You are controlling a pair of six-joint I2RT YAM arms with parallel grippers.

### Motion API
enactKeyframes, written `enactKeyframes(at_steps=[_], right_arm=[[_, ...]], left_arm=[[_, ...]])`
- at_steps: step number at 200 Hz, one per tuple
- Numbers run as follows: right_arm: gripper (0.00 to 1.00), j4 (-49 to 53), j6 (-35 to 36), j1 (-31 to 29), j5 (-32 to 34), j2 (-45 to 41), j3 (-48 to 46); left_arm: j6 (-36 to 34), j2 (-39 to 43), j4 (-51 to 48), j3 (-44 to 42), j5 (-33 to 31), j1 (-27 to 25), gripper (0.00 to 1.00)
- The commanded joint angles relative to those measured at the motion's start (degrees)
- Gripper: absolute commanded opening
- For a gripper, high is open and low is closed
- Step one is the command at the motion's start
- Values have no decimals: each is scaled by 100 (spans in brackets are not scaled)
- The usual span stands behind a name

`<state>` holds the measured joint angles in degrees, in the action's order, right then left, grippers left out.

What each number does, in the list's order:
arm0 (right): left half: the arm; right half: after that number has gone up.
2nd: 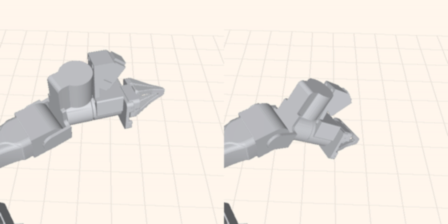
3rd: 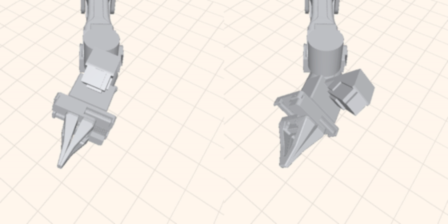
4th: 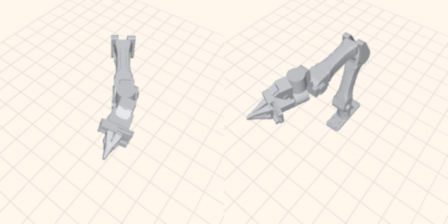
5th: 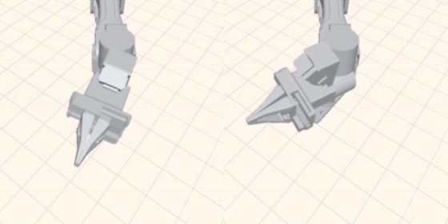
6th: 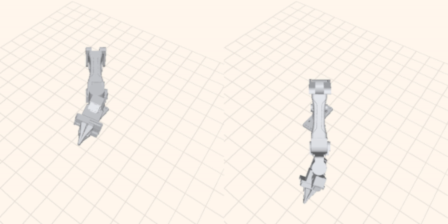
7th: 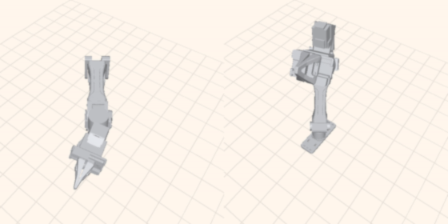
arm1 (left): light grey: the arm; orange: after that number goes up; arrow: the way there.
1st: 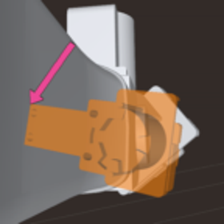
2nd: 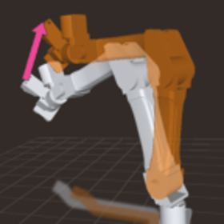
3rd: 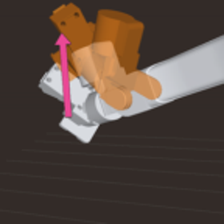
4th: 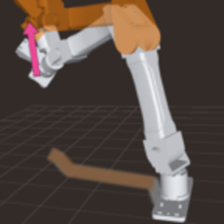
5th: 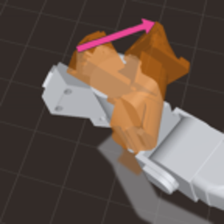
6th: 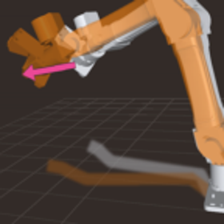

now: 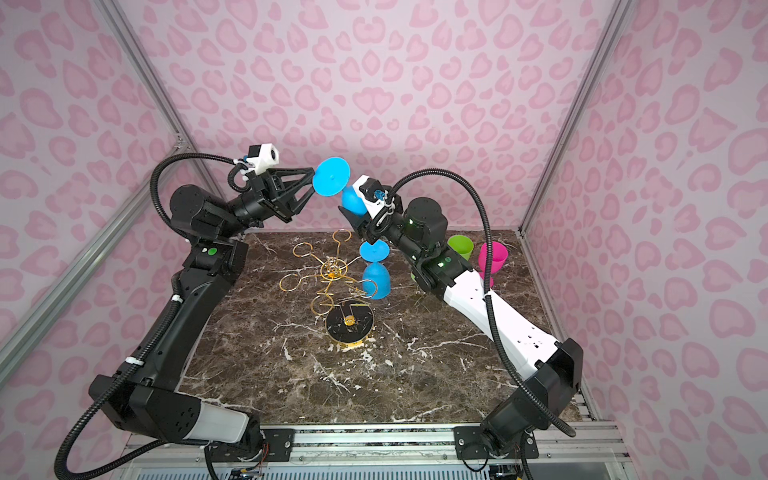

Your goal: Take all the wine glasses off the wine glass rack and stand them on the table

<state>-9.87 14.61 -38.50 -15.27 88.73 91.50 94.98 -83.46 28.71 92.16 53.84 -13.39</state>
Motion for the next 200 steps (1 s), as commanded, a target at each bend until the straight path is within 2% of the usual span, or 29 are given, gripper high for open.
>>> enactKeyframes(at_steps=[1,13,29,43,70,108,124,153,182,200], right_arm=[[67,65,-197,4,2,-67,25],[67,168,-294,7,49,-128,54],[67,501,-505,54,104,-195,213],[66,994,-702,146,112,-209,493],[65,2144,-1048,342,138,-242,1115],[64,3901,-1212,506,113,-49,2162],[63,4565,-1237,528,101,75,2543],[62,5304,-1285,528,11,230,2822],[61,5566,-1383,528,-61,261,2797],[61,5595,-1495,528,-243,261,2718]], left_arm=[[-129,14,296,82,-29,-14,58],[-239,75,309,45,-103,-11,68],[-516,185,414,-24,-205,-7,74],[-1035,312,275,-31,-275,-10,76],[-3240,687,-354,-328,-731,-9,76],[-6293,952,-804,-888,-1726,-15,67],[-7636,906,-724,-989,-1793,-37,63],[-9796,860,-297,-1239,-1457,-70,56],[-11153,634,-620,-902,-1281,-74,53],[-11503,541,-365,-875,-1165,-72,50]])
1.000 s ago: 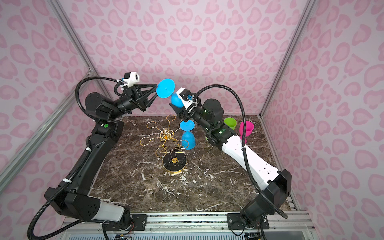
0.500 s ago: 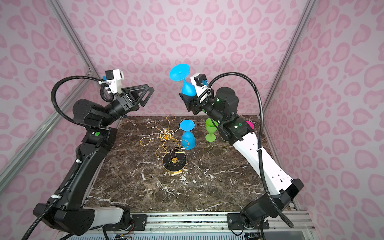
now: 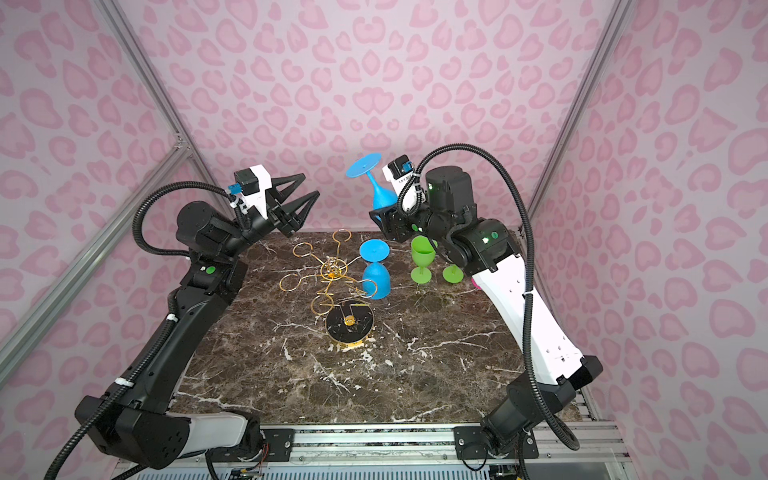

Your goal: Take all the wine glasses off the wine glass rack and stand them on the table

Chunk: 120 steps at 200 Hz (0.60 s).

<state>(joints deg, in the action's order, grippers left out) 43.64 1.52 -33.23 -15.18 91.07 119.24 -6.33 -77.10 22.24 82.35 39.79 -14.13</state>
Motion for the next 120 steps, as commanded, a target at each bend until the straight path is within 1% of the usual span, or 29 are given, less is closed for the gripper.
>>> enactKeyframes(at_steps=[1,8,24,35,70,96,120], right_arm=[[61,247,-191,1,-259,31,-57],[60,297,-216,1,-306,57,-42],[60,375,-257,1,-344,91,-15],[59,391,-291,1,-382,105,1],[58,393,-357,-26,-577,180,-23],[57,350,-396,-116,-670,221,-7],[57,379,-439,-226,-762,294,42]], left_arm=[[-1389,-99,295,106,249,0,50],[-1543,-126,334,106,395,-1,50],[-2198,-171,209,115,867,-16,49],[-2533,-198,175,91,947,-61,49],[-2773,-290,259,136,1049,-172,48],[-3074,-352,90,220,916,-289,47],[-3108,-370,222,170,705,-343,46]])
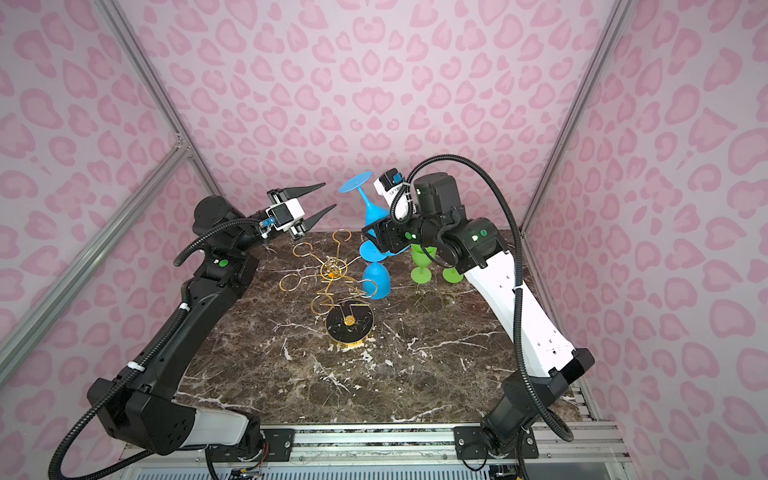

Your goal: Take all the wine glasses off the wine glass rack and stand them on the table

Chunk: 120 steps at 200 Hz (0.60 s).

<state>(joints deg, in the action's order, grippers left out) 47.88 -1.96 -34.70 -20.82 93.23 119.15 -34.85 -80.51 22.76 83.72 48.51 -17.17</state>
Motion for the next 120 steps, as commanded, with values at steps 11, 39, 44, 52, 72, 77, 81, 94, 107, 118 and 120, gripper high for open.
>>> enactKeyframes(at_steps=[11,39,44,52,72,77,81,94,107,118,120], right_arm=[[57,-59,-120,-127,-246,97,45],[56,-60,-190,-230,-289,137,73],[56,-55,-200,-247,-299,145,80],[56,-59,-223,-257,-304,159,76],[56,-76,-268,-292,-373,196,78],[56,-83,-275,-300,-383,203,78],[56,-76,-274,-312,-391,217,86],[56,-61,-296,-325,-394,255,113],[56,-59,-312,-336,-405,274,117],[56,-72,-331,-345,-405,275,105],[56,-76,-338,-345,-405,275,101]], left_arm=[[-263,-48,204,39,-218,-58,45],[-303,-73,210,74,-260,-98,41],[-301,-67,215,74,-268,-102,40],[-303,-57,220,74,-271,-111,38],[-300,-52,215,66,-254,-122,32],[-311,-43,211,65,-254,-133,31],[-319,-37,211,57,-262,-129,30],[-318,-31,210,48,-305,-143,26],[-327,-13,210,30,-331,-138,22],[-327,2,202,14,-342,-142,19],[-324,1,202,13,-342,-143,19]])
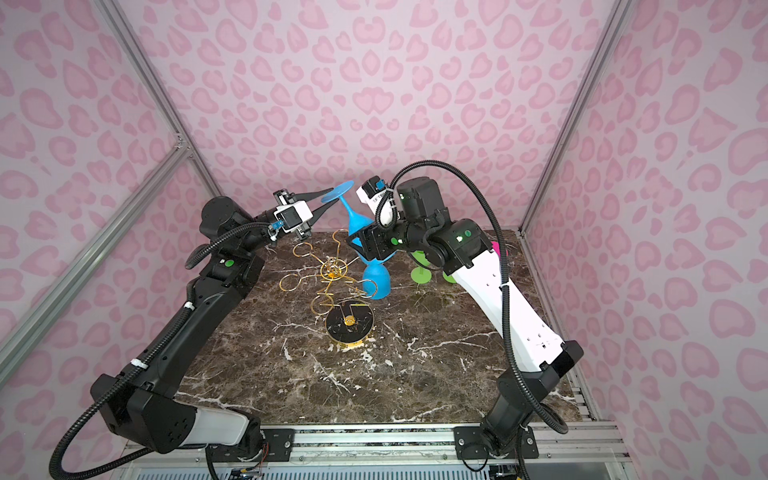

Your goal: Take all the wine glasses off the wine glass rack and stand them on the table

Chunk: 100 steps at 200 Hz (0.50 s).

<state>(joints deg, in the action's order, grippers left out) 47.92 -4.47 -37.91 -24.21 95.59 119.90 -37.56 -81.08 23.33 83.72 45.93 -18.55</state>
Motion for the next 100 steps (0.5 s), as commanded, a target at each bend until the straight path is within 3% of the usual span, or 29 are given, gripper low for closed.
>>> enactKeyframes(at_steps=[1,27,37,59,100], right_arm=[[56,-81,-84,-28,-67,39,26],[58,-156,-158,-33,-101,22,-26],[63,-218,-185,-24,-101,-8,-72],[83,-476,-212,-24,-131,-197,-263],[96,-1309,-342,30,-159,-851,-915]], left_arm=[[-51,57,145,13,-84,-3,18],[117,78,130,20,-204,0,4],[216,76,119,30,-326,0,3],[490,79,84,40,-620,-1,3],[1150,53,-54,39,-1145,4,3]])
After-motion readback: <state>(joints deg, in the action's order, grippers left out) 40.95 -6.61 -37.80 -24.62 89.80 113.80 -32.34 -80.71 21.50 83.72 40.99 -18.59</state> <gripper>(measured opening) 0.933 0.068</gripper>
